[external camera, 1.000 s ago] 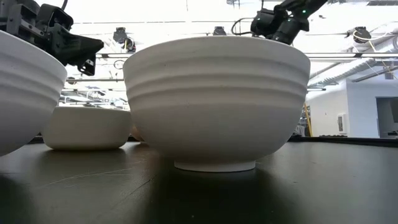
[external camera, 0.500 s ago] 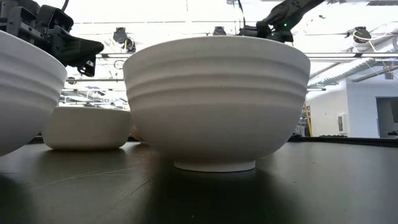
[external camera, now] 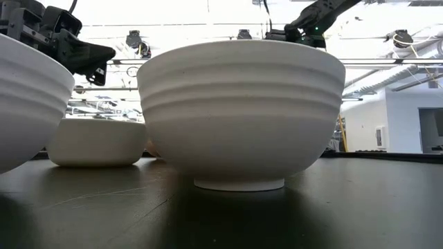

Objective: Nest bowls inside each other
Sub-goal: Stack the brown bowl on top of the green bowl

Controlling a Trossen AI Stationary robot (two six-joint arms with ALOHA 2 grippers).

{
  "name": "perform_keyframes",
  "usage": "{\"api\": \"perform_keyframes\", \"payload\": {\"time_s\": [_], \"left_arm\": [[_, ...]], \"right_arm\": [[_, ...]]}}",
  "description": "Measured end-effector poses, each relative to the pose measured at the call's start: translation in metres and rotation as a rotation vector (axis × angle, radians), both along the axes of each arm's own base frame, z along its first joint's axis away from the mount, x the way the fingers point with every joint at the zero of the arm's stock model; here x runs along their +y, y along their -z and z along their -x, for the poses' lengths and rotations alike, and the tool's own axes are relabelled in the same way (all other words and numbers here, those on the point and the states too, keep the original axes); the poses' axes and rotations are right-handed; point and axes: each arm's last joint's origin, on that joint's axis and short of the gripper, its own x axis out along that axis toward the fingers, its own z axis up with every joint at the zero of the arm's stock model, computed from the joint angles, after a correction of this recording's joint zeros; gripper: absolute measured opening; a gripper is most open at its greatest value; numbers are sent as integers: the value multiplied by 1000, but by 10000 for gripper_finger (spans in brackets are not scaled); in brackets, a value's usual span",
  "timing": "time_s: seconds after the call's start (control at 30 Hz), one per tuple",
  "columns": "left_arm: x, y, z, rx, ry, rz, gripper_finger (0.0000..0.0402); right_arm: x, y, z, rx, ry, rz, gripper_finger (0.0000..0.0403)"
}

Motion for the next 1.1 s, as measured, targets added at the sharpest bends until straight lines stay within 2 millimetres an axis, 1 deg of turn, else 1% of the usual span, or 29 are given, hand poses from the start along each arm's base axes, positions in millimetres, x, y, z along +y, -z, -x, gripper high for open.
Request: {"api": "perform_keyframes", "payload": {"time_s": [0.43,0.57,0.7,1.0,1.1], "left_arm": [[0,2,0,20,0,1,24],[0,2,0,19,0,1,24],[0,2,0,19,0,-2,24],[0,3,0,29,-1,-13,24],[0,3,0,28,-1,-12,24]], "right_arm": [[-1,0,-1,-13,25,-4,179],[0,1,1,9,39,-23,211],[1,2,3,31,53,-40,222],[3,4,6,68,68,-70,216],[2,10,4,88,69,-83,216]]}}
